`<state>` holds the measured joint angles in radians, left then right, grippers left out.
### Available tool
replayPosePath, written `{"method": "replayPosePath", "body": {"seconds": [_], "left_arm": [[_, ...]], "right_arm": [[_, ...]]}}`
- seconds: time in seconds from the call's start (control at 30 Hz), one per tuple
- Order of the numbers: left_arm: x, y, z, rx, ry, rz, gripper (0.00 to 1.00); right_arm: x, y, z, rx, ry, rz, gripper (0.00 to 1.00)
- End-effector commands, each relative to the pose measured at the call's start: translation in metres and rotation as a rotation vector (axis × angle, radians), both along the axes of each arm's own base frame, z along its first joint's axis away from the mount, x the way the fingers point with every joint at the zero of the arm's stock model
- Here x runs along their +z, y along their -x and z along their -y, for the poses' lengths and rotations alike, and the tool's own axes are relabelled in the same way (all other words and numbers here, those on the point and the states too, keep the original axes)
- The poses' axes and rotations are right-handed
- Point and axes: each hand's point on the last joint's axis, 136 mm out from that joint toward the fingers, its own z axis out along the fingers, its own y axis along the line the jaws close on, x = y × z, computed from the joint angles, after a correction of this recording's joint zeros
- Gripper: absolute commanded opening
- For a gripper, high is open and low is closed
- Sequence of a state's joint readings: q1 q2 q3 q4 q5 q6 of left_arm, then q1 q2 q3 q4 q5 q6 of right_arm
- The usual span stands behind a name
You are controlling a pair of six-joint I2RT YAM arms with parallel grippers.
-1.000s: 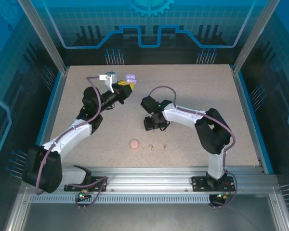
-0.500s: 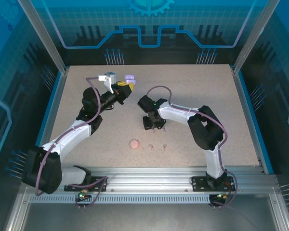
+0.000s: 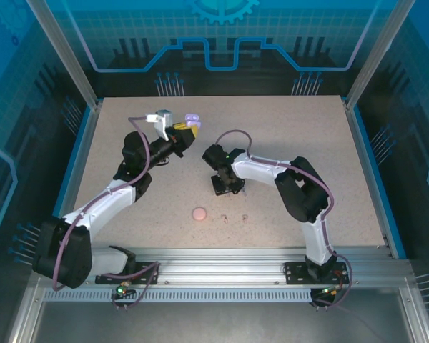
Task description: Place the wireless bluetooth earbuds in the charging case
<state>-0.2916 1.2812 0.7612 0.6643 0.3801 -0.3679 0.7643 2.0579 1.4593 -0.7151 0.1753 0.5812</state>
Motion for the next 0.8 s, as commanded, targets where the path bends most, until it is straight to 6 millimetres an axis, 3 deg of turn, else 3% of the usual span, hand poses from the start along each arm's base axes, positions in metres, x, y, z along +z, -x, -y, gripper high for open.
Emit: {"method": "replayPosePath", "body": {"seconds": [0.0,0.77], "left_arm": [[0.016,0.005,-0.005,0.018,0.019,0.057,0.00],[0.008,0.003,-0.004,0.012,0.033,0.040,0.00]], "right_arm": [[-0.008,0.003,-0.001,-0.009,0.033,-0.019,0.38],[-0.017,0.014,0.000,0.012,0.115,-0.001,0.29]]}}
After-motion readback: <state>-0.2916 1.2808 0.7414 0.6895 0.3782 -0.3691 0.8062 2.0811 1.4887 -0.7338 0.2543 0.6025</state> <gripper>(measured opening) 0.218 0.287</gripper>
